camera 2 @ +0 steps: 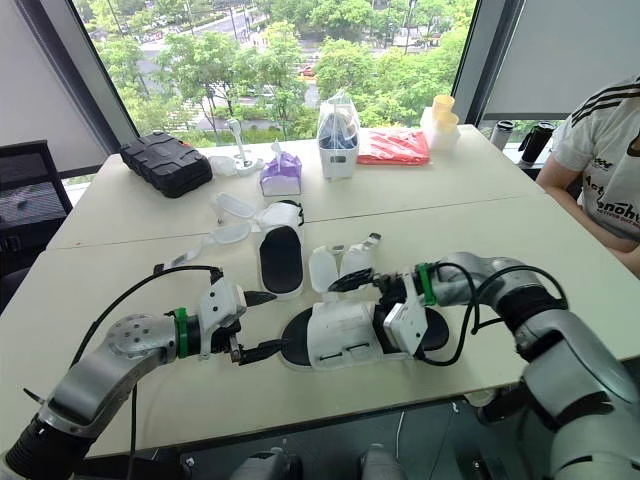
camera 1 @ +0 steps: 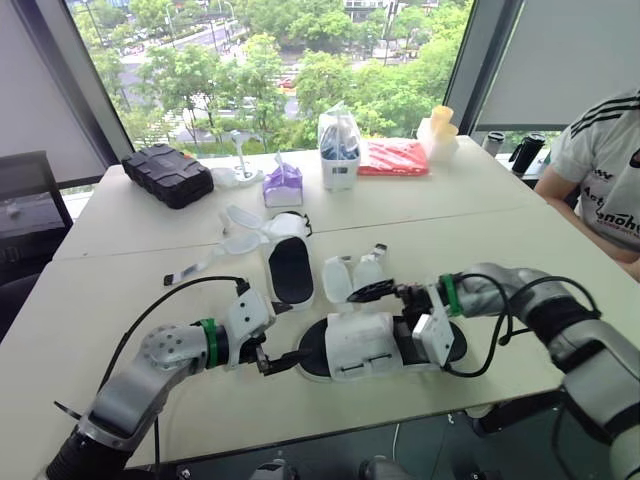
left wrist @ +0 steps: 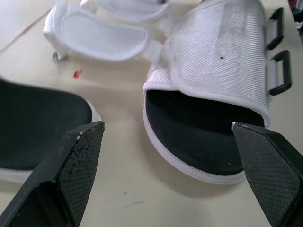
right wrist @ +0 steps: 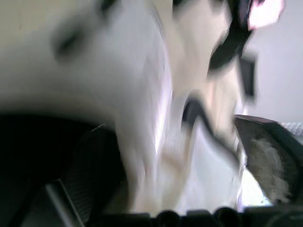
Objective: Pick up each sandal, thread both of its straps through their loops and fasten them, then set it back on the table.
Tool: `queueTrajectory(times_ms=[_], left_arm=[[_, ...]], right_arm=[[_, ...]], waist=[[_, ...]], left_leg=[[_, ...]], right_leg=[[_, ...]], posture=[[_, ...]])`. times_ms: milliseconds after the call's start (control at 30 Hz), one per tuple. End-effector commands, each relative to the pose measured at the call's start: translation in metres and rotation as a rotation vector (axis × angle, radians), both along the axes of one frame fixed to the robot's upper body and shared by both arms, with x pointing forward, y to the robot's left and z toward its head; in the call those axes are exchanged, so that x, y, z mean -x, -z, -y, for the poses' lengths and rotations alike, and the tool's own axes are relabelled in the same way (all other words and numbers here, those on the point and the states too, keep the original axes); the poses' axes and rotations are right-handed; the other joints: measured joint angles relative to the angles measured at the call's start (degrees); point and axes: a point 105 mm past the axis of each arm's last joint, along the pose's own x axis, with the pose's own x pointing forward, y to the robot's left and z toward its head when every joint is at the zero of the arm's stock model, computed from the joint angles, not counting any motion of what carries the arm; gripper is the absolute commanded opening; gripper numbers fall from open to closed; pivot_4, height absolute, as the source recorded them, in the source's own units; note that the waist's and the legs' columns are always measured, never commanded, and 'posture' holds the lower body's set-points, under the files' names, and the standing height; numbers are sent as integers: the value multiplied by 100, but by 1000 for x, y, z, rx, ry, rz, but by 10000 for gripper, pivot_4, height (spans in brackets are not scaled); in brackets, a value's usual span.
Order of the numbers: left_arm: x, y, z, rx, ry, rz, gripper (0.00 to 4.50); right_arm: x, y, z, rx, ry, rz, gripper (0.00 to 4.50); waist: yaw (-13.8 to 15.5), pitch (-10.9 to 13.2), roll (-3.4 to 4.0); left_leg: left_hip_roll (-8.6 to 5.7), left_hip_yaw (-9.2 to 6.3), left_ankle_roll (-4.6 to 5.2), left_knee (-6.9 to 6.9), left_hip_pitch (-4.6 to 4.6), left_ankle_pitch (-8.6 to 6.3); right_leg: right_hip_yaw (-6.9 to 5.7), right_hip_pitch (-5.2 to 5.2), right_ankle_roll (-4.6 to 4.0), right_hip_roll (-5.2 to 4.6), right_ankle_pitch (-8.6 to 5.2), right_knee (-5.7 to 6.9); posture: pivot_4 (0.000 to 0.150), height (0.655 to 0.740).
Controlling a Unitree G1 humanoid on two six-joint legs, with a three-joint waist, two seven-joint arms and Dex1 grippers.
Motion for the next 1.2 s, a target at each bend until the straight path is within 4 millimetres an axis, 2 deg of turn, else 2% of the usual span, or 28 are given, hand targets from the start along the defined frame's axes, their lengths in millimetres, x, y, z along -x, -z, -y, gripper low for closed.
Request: queueTrajectory(times_ms=[33,67,133,333,400,500,667,800,900,1033,1200], left_arm=[[3,-4,9,0,80,39,45000],[5,-3,11,-3,96,33,39326],[7,-1,13,-5,118,23,32406],[8,8,26,22,158,-42,1016],[7,13,27,7,164,-54,394],[5,23,31,-5,166,-99,394],[0,28,40,18,169,-137,394],[-4,24,49,75,165,-155,394],[-4,26,54,81,170,-164,394],[-3,29,55,67,180,-167,394],[-2,31,54,57,185,-171,394]], right_arm=[[4,-16,10,-7,142,-191,44453],[6,-19,13,-6,173,-238,45000],[9,-24,16,-12,215,-301,45000],[1,-56,23,-178,400,-453,45000],[0,-59,26,-193,440,-477,45000],[-15,-66,38,-291,594,-539,45000],[-28,-64,49,-410,762,-676,45000],[-38,-60,53,-576,919,-924,45000],[-36,-52,46,-657,983,-1195,45000],[-42,-54,32,-750,1016,-1448,45000],[-50,-42,12,-729,1068,-1629,45000]], waist=[[-16,0,0],[-22,0,0],[-48,0,1],[-1,1,4],[24,1,2],[52,1,2],[98,1,2],[116,1,2],[127,1,2],[117,1,3],[118,0,3]], left_leg=[[0,2,4,0,-1,-2],[-1,3,8,0,-2,-5],[0,7,9,-2,-2,-6],[2,9,9,-1,-11,-6],[1,8,9,1,-14,-7],[-1,8,9,1,-15,-7],[-1,10,9,0,-19,-7],[-1,10,9,2,-20,-7],[-2,9,9,6,-23,-7],[-2,8,9,4,-24,-7],[-3,8,9,3,-25,-7]], right_leg=[[1,0,0,-4,0,-4],[2,-1,1,-17,0,-5],[2,-5,2,-20,0,-5],[1,-16,3,-24,1,-3],[-1,-15,3,-26,1,-7],[-4,-15,4,-29,0,-9],[-6,-19,5,-30,1,-11],[-8,-20,6,-30,2,-10],[-9,-20,6,-32,2,-10],[-10,-21,5,-32,2,-10],[-14,-23,6,-32,3,-11]], posture=[[1500,7400],[1500,7400],[1500,7400],[1500,7400],[1500,7400],[1500,7400],[1500,7400],[1500,7400],[1500,7400],[1500,7400],[1500,7400]])
